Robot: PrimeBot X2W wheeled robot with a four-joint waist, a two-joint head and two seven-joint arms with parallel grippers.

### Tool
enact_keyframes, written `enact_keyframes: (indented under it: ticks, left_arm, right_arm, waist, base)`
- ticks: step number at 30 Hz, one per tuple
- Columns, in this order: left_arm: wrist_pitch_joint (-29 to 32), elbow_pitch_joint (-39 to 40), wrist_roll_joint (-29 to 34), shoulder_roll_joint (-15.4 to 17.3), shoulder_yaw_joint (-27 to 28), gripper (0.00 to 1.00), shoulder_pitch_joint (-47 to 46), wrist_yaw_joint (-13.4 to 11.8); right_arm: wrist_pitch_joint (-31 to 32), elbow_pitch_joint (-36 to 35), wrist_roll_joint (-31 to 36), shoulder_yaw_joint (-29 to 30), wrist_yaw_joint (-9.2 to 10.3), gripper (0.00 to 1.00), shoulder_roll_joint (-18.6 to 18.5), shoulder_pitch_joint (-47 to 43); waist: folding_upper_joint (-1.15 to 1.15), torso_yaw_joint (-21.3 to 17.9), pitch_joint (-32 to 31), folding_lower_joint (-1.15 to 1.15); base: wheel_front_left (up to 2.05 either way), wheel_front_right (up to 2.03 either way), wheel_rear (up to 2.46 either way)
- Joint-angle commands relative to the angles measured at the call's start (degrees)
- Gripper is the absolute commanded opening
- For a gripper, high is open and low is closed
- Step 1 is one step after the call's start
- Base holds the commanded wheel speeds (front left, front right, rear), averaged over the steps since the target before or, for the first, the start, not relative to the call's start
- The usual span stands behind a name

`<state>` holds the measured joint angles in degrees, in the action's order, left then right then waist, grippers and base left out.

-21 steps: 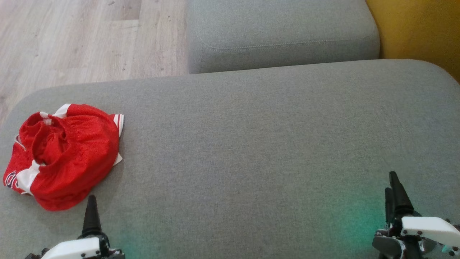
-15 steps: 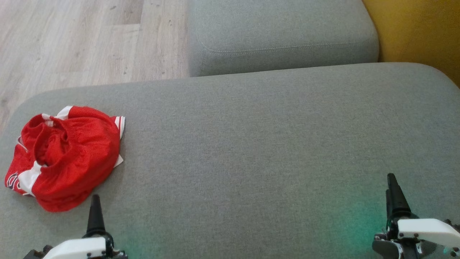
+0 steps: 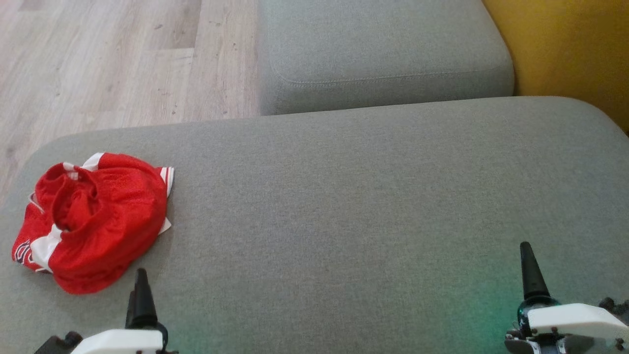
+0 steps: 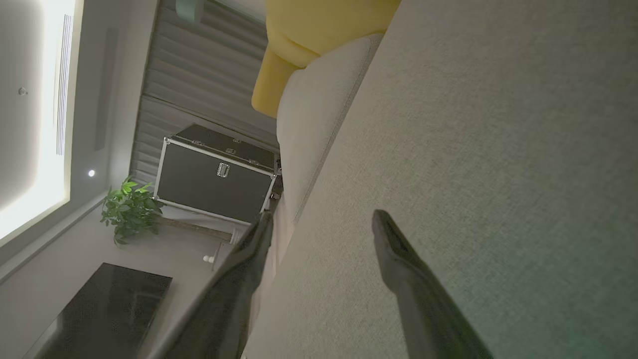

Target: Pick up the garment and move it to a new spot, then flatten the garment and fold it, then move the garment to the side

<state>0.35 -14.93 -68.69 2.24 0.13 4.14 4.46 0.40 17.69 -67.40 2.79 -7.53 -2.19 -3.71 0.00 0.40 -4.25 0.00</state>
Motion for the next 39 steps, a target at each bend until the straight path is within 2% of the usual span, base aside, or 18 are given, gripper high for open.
enact_keyframes:
  ticks: [1, 39]
  left_arm:
    - [-0.8, 2.4, 2.2, 0.4, 0.2, 1.0, -0.8, -0.4]
    - [-7.2, 8.3, 30.9, 0.5, -3.3, 1.0, 4.2, -4.0]
  right_arm:
    - [-0.8, -2.6, 2.4, -0.8, 0.01, 1.0, -0.3, 1.5]
    - [-7.2, -5.7, 30.1, -6.6, 0.03, 1.0, -0.5, -3.0]
  waist:
    - [0.0, 0.1, -0.2, 0.0]
    - [0.0, 0.9, -5.1, 0.0]
  base:
    - [0.0, 0.0, 0.0]
    - [0.0, 0.0, 0.0]
